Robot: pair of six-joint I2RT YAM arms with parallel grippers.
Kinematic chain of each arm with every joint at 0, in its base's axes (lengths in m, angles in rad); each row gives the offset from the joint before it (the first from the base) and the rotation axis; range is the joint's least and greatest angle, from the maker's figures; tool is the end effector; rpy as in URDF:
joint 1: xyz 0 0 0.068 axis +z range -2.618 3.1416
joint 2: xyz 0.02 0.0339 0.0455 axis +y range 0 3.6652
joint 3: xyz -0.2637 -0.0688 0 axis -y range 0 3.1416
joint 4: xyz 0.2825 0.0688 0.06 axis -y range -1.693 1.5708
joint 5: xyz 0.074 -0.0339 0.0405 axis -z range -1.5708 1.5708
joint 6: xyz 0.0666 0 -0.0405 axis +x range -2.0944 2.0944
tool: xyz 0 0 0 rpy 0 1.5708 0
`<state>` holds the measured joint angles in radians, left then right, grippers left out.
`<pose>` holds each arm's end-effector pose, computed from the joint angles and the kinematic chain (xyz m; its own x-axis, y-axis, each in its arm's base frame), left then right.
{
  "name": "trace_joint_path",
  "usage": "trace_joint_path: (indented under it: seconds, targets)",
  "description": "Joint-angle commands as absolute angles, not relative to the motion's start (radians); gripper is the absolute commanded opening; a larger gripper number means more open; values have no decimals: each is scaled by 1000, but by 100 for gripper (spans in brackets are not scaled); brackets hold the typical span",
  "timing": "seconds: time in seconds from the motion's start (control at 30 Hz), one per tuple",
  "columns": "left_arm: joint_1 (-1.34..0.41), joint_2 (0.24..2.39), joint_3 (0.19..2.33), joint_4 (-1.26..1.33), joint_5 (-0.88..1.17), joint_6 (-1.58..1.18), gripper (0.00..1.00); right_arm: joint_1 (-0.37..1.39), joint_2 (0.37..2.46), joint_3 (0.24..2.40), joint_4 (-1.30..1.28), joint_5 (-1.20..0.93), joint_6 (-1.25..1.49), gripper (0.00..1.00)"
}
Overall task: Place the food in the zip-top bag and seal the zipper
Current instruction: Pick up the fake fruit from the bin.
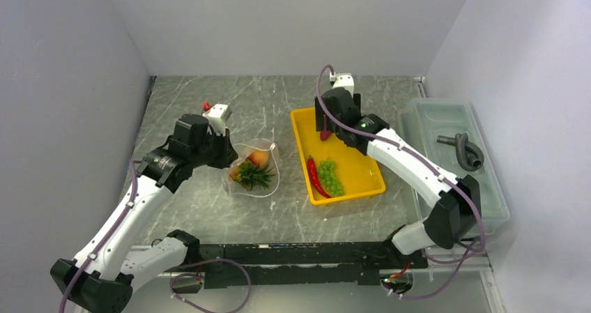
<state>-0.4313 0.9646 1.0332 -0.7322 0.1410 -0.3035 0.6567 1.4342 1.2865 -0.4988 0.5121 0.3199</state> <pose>0.2302 -0.1162 0.3232 -0.6877 -0.0092 -0.7259 0.3237 0.8911 -0.3180 0.3191 0.2048 0.3130 -0.5228 -0.0569 -0.8505 -0.0611 0.9977 -0.0292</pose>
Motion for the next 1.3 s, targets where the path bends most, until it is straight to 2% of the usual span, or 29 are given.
trace_joint_path:
  seconds: [0.0, 0.7, 1.03, 1.27]
  targets:
    - [-427, 934, 1031, -730, 109, -296, 0, 563, 1480, 1348, -444, 426, 312, 79]
    - [-426, 944, 1032, -736, 104, -295, 0, 320, 1844, 1510, -426, 272, 358, 75]
    - [-426, 946, 1032, -735, 93, -293, 0, 282, 1966, 1580, -424, 224, 367, 67]
    - [-426, 951, 1032, -735, 91, -290, 0, 278, 2005, 1604, -431, 211, 365, 53]
